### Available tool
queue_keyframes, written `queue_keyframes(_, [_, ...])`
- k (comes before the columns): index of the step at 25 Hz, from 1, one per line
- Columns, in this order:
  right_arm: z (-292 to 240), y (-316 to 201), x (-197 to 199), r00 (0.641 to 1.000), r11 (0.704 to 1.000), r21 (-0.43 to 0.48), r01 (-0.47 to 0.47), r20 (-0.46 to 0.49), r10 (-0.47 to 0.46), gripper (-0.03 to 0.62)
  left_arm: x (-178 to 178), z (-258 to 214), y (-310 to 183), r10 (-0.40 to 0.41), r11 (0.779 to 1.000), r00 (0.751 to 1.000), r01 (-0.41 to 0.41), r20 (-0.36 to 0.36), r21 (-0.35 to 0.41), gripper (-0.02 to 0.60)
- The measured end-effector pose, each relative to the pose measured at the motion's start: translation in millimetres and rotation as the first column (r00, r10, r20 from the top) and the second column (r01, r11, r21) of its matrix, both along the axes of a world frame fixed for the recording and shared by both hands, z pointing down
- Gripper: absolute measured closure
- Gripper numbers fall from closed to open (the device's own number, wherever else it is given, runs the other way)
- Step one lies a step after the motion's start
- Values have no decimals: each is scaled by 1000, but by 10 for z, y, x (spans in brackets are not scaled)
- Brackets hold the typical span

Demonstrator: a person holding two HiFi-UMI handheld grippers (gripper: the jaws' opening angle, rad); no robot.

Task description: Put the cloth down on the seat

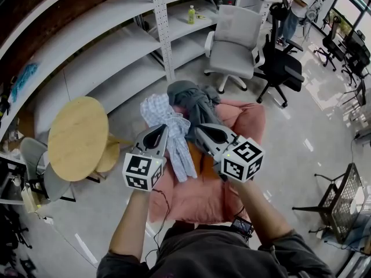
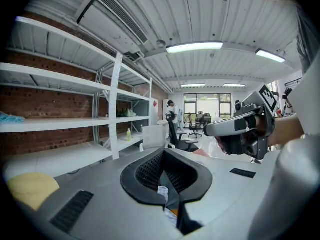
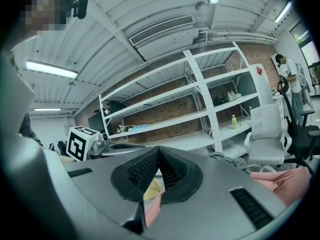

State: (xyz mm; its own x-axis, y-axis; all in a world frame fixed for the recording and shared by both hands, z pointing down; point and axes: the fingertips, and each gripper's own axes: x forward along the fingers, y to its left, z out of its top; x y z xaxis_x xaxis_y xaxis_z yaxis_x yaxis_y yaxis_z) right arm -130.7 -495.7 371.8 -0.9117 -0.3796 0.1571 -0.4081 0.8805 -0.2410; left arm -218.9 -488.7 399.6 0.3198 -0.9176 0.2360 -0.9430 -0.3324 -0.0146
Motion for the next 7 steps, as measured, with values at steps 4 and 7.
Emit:
queue_keyframes(4, [36,-12,1,1000,1000,-5,-3,-3,3,579,-35,42,-9,-4,1000,1000,4,-1,-8,572])
queue_keyframes(7, [47,-6,3,1000,1000,-7,-4,-3,4,579,-72,67,6,-11,1000,1000,11,-1,-14,572])
